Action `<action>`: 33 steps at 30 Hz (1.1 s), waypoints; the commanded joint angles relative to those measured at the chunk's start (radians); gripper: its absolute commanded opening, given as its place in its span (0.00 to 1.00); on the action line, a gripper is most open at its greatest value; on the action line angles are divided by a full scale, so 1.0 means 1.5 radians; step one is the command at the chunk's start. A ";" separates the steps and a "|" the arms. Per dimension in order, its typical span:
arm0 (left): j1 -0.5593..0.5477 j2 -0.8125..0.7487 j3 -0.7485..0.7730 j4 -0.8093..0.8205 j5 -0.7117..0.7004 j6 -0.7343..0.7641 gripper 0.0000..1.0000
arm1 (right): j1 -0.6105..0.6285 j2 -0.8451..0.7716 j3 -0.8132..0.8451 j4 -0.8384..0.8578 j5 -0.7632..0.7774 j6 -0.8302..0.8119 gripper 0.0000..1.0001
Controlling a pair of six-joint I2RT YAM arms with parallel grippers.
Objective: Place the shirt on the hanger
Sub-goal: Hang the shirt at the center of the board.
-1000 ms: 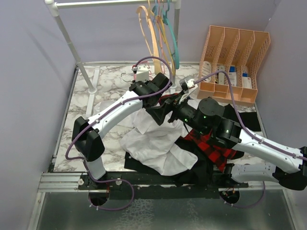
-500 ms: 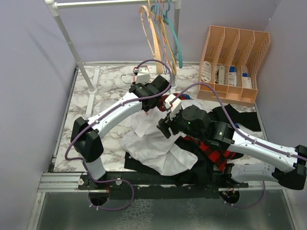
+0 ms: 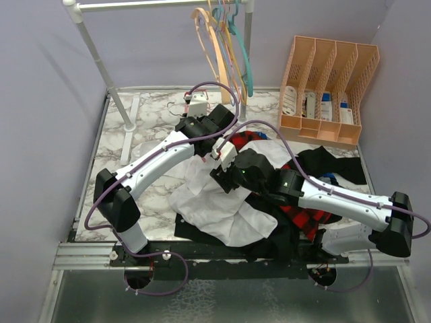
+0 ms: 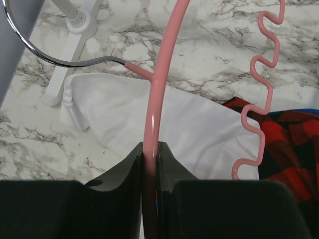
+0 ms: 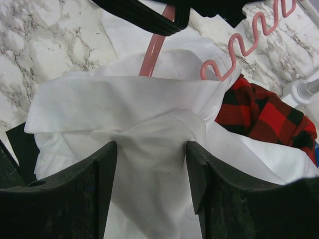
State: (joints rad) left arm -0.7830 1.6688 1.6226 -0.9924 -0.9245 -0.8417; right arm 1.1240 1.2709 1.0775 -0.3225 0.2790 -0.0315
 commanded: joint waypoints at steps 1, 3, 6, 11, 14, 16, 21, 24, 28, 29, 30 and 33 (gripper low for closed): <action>-0.001 -0.027 -0.004 0.015 -0.027 0.004 0.00 | 0.000 0.026 0.013 0.053 -0.032 -0.002 0.54; -0.002 -0.027 -0.005 0.015 -0.027 0.004 0.00 | 0.001 0.038 0.014 0.061 -0.038 0.003 0.47; -0.001 -0.026 -0.004 0.015 -0.027 0.002 0.00 | 0.001 0.050 0.013 0.074 -0.041 0.012 0.30; -0.001 -0.026 -0.004 0.015 -0.023 0.000 0.00 | 0.001 0.050 0.003 0.098 -0.035 0.022 0.05; -0.001 -0.025 -0.004 0.015 -0.017 -0.004 0.00 | 0.001 0.039 -0.012 0.122 -0.031 0.029 0.01; -0.002 -0.023 -0.001 0.015 -0.013 -0.006 0.00 | 0.001 0.025 -0.028 0.149 -0.027 0.034 0.01; -0.001 -0.019 0.011 0.014 -0.010 -0.005 0.00 | 0.001 0.011 -0.054 0.184 -0.028 0.035 0.23; -0.001 -0.018 0.013 0.014 -0.009 -0.005 0.00 | 0.001 0.028 -0.051 0.183 -0.024 0.041 0.39; -0.001 -0.013 0.013 0.014 -0.009 -0.007 0.00 | 0.003 0.044 -0.062 0.214 -0.020 0.053 0.47; -0.001 -0.013 0.013 0.014 -0.008 -0.007 0.00 | 0.005 0.045 -0.068 0.227 -0.012 0.055 0.47; 0.000 -0.014 0.013 0.014 -0.007 -0.008 0.00 | 0.008 0.046 -0.073 0.241 -0.001 0.054 0.47; 0.001 -0.015 0.014 0.013 -0.007 -0.006 0.00 | 0.023 0.056 -0.081 0.274 0.044 0.040 0.47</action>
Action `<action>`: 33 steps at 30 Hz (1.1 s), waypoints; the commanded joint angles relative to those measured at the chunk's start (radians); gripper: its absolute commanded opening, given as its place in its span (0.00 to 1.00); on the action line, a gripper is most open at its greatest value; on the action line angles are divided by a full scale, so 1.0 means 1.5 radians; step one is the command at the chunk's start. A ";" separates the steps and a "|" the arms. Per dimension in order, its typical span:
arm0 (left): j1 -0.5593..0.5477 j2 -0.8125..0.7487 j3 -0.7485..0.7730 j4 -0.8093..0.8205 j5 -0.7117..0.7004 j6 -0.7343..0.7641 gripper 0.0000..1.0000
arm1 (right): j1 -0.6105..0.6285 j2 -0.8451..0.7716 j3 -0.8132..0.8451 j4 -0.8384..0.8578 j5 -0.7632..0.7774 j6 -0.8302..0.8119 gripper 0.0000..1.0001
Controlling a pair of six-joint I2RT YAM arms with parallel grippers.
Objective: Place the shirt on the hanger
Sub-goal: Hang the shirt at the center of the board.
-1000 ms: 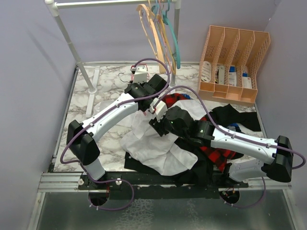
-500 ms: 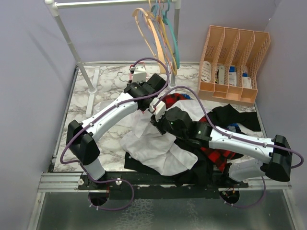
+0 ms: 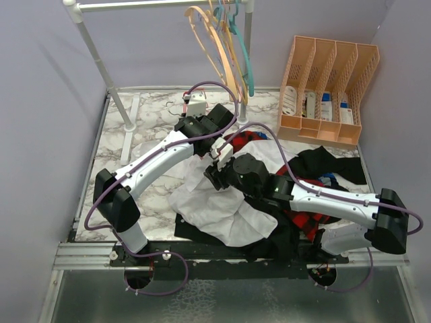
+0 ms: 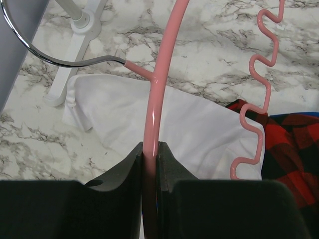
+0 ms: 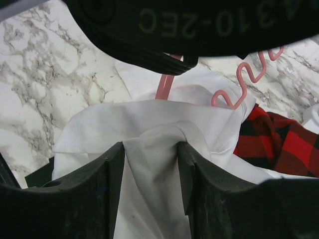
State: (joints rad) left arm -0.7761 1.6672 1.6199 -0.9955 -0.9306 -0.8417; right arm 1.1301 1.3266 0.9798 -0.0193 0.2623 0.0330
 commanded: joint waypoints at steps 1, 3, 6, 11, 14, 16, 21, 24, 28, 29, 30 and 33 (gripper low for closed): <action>-0.004 -0.015 0.015 0.016 -0.002 -0.006 0.00 | 0.023 0.023 -0.018 0.083 0.073 -0.011 0.46; -0.002 -0.016 0.015 0.016 0.001 -0.005 0.00 | 0.033 0.036 -0.020 0.107 0.120 -0.028 0.41; -0.002 -0.016 0.014 0.016 0.005 -0.005 0.00 | 0.038 0.053 -0.023 0.144 0.175 -0.055 0.29; -0.001 -0.019 0.012 0.016 0.010 -0.004 0.00 | 0.039 0.079 -0.026 0.193 0.198 -0.077 0.22; 0.000 -0.020 0.012 0.016 0.013 -0.004 0.00 | 0.039 0.102 -0.014 0.199 0.194 -0.077 0.22; 0.000 -0.020 0.010 0.016 0.014 -0.004 0.00 | 0.039 0.114 -0.006 0.210 0.199 -0.079 0.21; 0.001 -0.022 0.006 0.017 0.018 -0.005 0.00 | 0.060 0.130 -0.005 0.286 0.245 -0.116 0.20; 0.001 -0.022 0.005 0.017 0.020 -0.005 0.00 | 0.065 0.138 0.002 0.321 0.257 -0.134 0.20; 0.002 -0.020 0.004 0.017 0.022 -0.006 0.00 | 0.070 0.152 0.022 0.342 0.260 -0.149 0.20; 0.003 -0.019 0.004 0.017 0.022 -0.006 0.00 | 0.071 0.154 0.026 0.347 0.261 -0.153 0.20; 0.002 -0.019 0.004 0.017 0.022 -0.006 0.00 | 0.074 0.157 0.028 0.356 0.264 -0.158 0.20; 0.003 -0.019 0.004 0.017 0.023 -0.007 0.00 | 0.079 0.160 0.031 0.379 0.271 -0.171 0.23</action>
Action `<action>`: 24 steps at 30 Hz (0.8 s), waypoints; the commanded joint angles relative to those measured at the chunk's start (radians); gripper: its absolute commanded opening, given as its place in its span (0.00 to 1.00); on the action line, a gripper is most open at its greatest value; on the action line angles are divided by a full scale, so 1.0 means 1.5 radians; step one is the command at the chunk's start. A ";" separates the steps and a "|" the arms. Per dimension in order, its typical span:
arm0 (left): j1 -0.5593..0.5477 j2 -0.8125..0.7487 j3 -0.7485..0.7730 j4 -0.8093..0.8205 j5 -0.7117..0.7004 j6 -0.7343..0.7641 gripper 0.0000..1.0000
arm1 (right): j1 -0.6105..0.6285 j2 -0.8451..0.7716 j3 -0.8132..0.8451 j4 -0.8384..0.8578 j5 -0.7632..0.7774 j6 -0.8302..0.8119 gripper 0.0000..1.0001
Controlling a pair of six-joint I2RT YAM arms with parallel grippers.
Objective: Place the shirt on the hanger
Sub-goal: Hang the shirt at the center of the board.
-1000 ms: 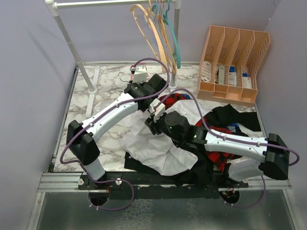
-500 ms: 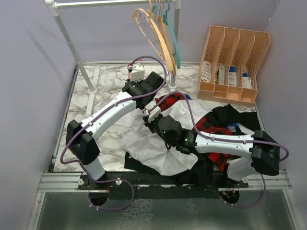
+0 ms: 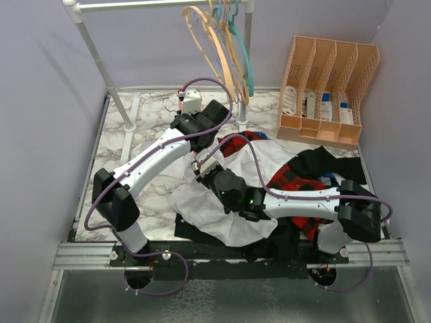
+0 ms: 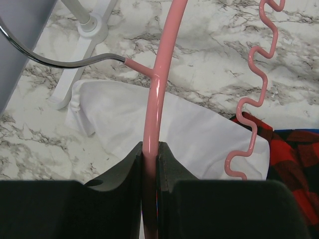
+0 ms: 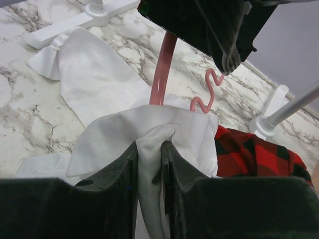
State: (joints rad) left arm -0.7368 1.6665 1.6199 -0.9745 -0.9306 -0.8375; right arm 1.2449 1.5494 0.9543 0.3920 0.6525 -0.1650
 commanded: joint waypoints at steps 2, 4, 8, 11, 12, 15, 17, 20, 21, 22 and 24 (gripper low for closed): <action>-0.022 -0.019 0.002 0.003 0.023 -0.009 0.00 | 0.004 0.010 0.051 0.109 0.013 -0.041 0.25; -0.021 -0.018 0.000 0.003 0.025 -0.009 0.00 | 0.006 0.008 0.051 0.112 0.015 -0.044 0.26; -0.020 -0.019 -0.001 0.003 0.028 -0.009 0.00 | 0.007 0.005 0.047 0.121 0.016 -0.047 0.26; -0.020 -0.018 -0.001 0.003 0.032 -0.010 0.00 | 0.007 0.013 0.047 0.130 0.016 -0.052 0.26; -0.019 -0.018 0.001 0.003 0.034 -0.009 0.00 | 0.007 0.018 0.049 0.134 0.015 -0.055 0.26; -0.020 -0.018 0.001 0.003 0.036 -0.009 0.00 | 0.007 0.038 0.061 0.147 0.018 -0.072 0.27; -0.020 -0.018 0.001 0.003 0.039 -0.009 0.00 | 0.007 0.050 0.069 0.162 0.022 -0.087 0.27; -0.020 -0.020 -0.001 0.003 0.041 -0.010 0.00 | 0.007 0.068 0.077 0.195 0.032 -0.106 0.28; -0.020 -0.020 -0.002 0.003 0.042 -0.010 0.00 | 0.007 0.073 0.079 0.203 0.032 -0.109 0.28; -0.020 -0.021 -0.003 0.003 0.043 -0.011 0.00 | 0.007 0.078 0.082 0.208 0.032 -0.111 0.28; -0.020 -0.023 -0.004 0.003 0.043 -0.010 0.00 | 0.007 0.089 0.089 0.215 0.030 -0.111 0.28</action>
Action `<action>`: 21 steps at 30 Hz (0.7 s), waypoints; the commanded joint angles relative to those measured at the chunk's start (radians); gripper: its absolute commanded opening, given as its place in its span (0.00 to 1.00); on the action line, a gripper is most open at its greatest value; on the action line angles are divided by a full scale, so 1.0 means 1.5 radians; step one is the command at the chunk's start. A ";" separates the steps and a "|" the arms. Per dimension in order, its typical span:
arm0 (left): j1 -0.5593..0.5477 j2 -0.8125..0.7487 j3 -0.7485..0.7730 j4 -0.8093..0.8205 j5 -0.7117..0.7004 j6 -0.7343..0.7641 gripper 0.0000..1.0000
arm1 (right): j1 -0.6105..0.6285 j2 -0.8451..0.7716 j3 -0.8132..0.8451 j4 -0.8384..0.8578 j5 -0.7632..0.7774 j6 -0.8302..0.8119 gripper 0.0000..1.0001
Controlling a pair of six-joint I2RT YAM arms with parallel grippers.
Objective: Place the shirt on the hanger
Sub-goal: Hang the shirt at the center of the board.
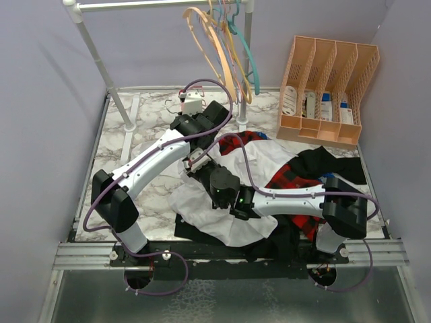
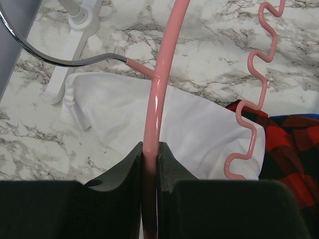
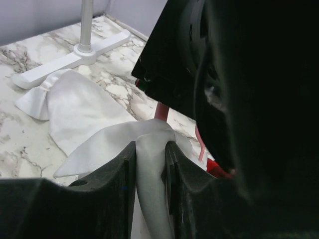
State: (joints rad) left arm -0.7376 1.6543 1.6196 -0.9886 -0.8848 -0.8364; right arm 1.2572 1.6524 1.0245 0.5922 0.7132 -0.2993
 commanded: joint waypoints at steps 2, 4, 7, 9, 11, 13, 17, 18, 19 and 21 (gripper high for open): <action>-0.019 -0.017 -0.004 0.013 0.013 -0.011 0.00 | -0.001 0.030 0.047 0.085 -0.014 -0.020 0.19; -0.019 -0.018 -0.003 0.013 0.013 -0.009 0.00 | -0.001 0.034 0.044 0.096 -0.010 -0.020 0.06; -0.016 -0.021 -0.002 0.013 0.014 -0.006 0.00 | -0.001 0.017 0.020 0.117 -0.009 -0.021 0.01; -0.013 -0.023 -0.001 0.013 0.017 -0.003 0.00 | -0.001 -0.004 0.001 0.112 -0.004 -0.015 0.01; -0.010 -0.024 0.002 0.013 0.020 -0.001 0.00 | -0.001 -0.028 -0.019 0.093 -0.004 0.002 0.01; -0.009 -0.024 0.004 0.013 0.022 0.000 0.00 | -0.001 -0.051 -0.041 0.076 -0.008 0.022 0.01; -0.008 -0.020 0.007 0.011 0.030 0.002 0.00 | -0.002 -0.065 -0.052 0.024 -0.019 0.055 0.01; -0.008 -0.018 0.008 0.012 0.032 0.002 0.00 | -0.001 -0.063 -0.048 0.007 -0.023 0.063 0.02; -0.008 -0.017 0.009 0.012 0.033 0.002 0.00 | -0.001 -0.061 -0.042 -0.012 -0.029 0.068 0.05; -0.008 -0.015 0.013 0.011 0.033 0.003 0.00 | -0.001 -0.050 -0.031 -0.037 -0.034 0.073 0.22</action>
State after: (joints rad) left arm -0.7483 1.6543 1.6180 -0.9970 -0.8375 -0.8268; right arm 1.2633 1.5883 0.9489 0.6052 0.6827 -0.2928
